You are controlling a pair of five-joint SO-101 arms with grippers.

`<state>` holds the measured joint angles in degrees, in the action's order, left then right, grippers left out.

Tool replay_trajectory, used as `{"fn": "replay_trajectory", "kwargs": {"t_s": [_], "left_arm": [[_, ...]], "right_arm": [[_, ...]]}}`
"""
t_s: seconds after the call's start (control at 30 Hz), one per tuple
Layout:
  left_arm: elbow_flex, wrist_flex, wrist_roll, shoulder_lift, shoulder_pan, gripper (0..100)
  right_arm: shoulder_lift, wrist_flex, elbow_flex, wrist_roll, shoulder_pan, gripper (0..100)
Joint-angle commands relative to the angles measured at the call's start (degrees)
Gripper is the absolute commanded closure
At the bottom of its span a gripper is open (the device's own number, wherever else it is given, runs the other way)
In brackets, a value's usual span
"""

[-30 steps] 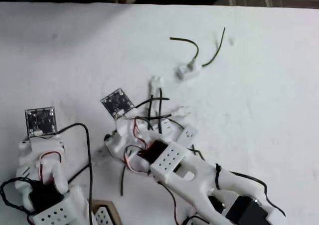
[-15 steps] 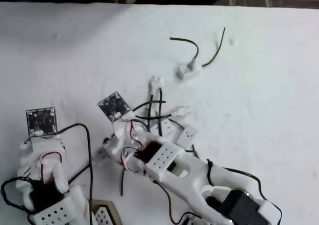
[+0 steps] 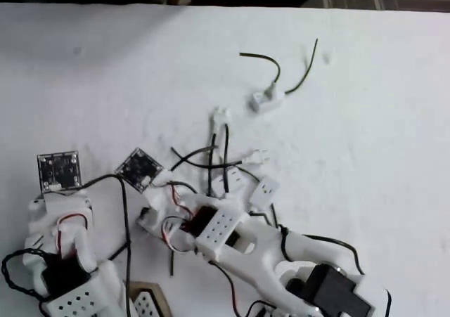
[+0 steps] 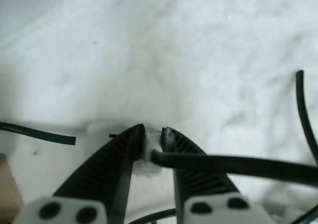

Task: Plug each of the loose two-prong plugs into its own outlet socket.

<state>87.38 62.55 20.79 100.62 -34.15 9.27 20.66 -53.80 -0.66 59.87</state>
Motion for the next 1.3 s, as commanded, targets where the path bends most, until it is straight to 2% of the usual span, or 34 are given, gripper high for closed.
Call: {"fn": "replay_trajectory", "kwargs": {"t_s": [0.0, 0.2, 0.4, 0.57, 0.77, 0.93, 1.13, 1.27], "left_arm": [[-0.26, -1.23, -0.18, 0.66, -0.13, 98], [-0.18, -1.23, -0.09, 0.66, -0.13, 98], [-0.18, -1.23, -0.09, 0.66, -0.13, 98], [-0.18, -1.23, -0.09, 0.66, -0.13, 98], [-0.09, -1.23, -0.09, 0.66, -0.13, 98], [-0.09, -1.23, -0.09, 0.66, -0.04, 98], [0.44, -1.23, -0.09, 0.66, 1.19, 98], [1.14, -1.32, 0.09, 0.75, 2.42, 98]], "right_arm": [[-1.1, 1.71, -0.62, 2.99, 1.63, 98.2], [-0.75, 3.38, -0.62, 5.01, 1.1, 98.2], [3.03, 3.3, 2.73, 5.1, -6.64, 98.2], [5.85, 2.95, 3.08, 11.34, -11.82, 98.2], [6.37, 2.86, 5.71, 11.87, -16.84, 98.2], [6.02, 2.86, 13.36, 11.25, -21.67, 98.2], [5.41, 2.33, 25.05, 1.05, -27.82, 98.2], [-0.57, -3.38, 30.68, 0.79, -31.08, 98.2]]}}
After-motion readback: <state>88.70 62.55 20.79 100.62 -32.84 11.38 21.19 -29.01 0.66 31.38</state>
